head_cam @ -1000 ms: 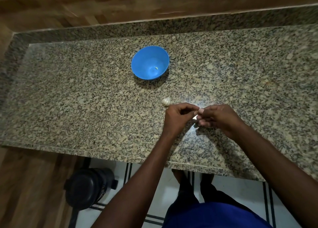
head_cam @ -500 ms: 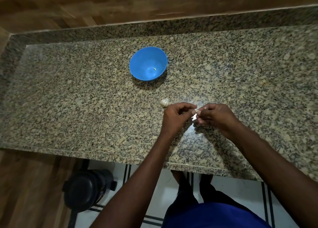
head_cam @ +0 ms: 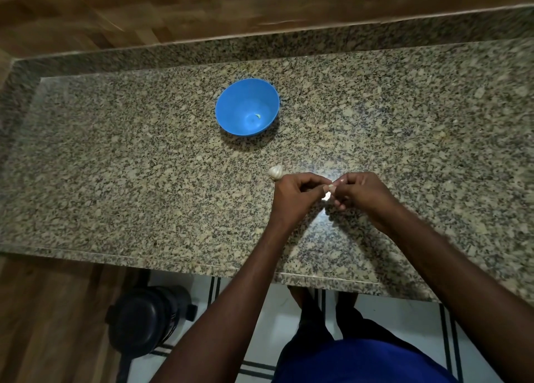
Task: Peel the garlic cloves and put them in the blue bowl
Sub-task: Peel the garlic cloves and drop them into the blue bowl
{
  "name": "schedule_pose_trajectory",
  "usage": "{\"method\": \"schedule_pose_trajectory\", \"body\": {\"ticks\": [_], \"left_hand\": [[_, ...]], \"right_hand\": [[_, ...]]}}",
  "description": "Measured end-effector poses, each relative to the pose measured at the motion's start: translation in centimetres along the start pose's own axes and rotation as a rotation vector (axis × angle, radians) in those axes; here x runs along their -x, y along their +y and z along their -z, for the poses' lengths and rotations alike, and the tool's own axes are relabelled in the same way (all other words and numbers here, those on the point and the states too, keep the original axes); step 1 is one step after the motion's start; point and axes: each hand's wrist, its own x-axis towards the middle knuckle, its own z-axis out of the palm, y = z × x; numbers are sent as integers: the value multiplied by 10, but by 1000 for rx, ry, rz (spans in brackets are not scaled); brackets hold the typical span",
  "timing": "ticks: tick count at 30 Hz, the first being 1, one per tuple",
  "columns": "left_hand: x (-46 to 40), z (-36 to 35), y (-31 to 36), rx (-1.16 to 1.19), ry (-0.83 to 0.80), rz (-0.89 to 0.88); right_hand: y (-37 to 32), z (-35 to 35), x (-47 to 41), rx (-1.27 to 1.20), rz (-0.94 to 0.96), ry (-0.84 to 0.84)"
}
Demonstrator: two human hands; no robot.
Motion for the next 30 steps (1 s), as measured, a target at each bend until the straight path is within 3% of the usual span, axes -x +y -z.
{"method": "schedule_pose_trajectory", "body": {"ticks": [14, 20, 25, 30], "left_hand": [[-14, 3, -13, 45, 53, 169], [-61, -2, -15, -324, 250, 41], [-90, -7, -21, -588, 281, -57], [-74, -6, -26, -537, 271, -113]], "right_hand": [[12, -1, -9, 298, 179, 167], [23, 1, -21, 536, 248, 312], [37, 8, -28, 699, 317, 393], [42, 12, -32, 765, 347, 352]]}}
